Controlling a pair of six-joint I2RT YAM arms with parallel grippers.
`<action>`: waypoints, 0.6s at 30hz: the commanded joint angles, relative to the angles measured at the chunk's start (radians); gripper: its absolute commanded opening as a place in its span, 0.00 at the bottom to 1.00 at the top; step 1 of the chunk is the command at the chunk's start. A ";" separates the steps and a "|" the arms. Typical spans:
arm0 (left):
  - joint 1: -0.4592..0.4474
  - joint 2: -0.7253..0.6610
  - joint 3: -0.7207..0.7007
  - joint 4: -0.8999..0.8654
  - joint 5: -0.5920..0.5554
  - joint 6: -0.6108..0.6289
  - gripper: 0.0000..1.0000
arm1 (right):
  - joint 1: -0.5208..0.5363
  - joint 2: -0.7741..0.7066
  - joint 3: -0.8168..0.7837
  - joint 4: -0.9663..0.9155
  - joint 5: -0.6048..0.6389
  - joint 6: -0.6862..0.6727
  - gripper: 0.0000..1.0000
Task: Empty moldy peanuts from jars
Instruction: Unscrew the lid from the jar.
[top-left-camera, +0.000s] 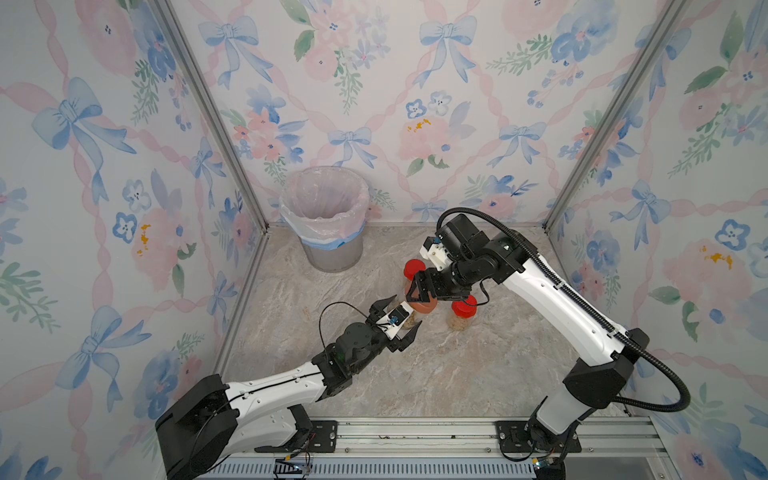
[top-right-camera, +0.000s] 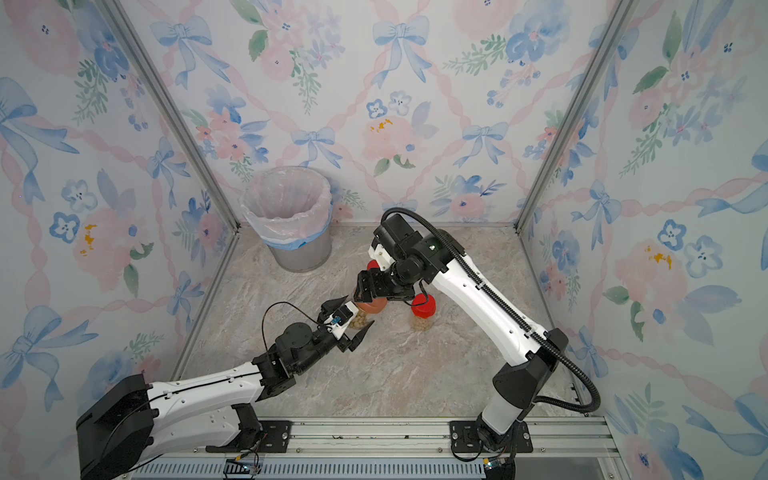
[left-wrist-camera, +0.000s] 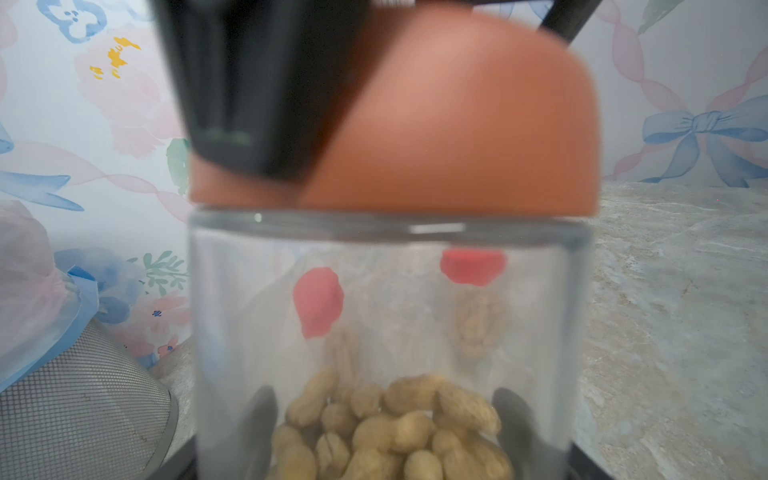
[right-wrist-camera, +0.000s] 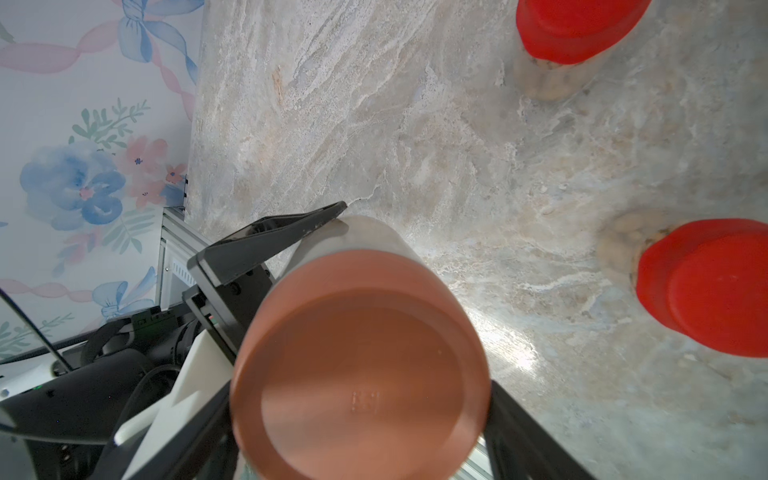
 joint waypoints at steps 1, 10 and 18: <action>-0.002 -0.056 0.020 0.116 0.070 -0.024 0.28 | 0.018 0.005 -0.001 -0.016 -0.012 -0.144 0.74; -0.005 -0.078 0.029 0.114 0.137 -0.045 0.27 | 0.008 -0.006 -0.084 0.007 -0.139 -0.524 0.73; -0.004 -0.086 0.042 0.095 0.148 -0.041 0.26 | 0.000 0.046 0.055 -0.134 -0.123 -0.732 0.78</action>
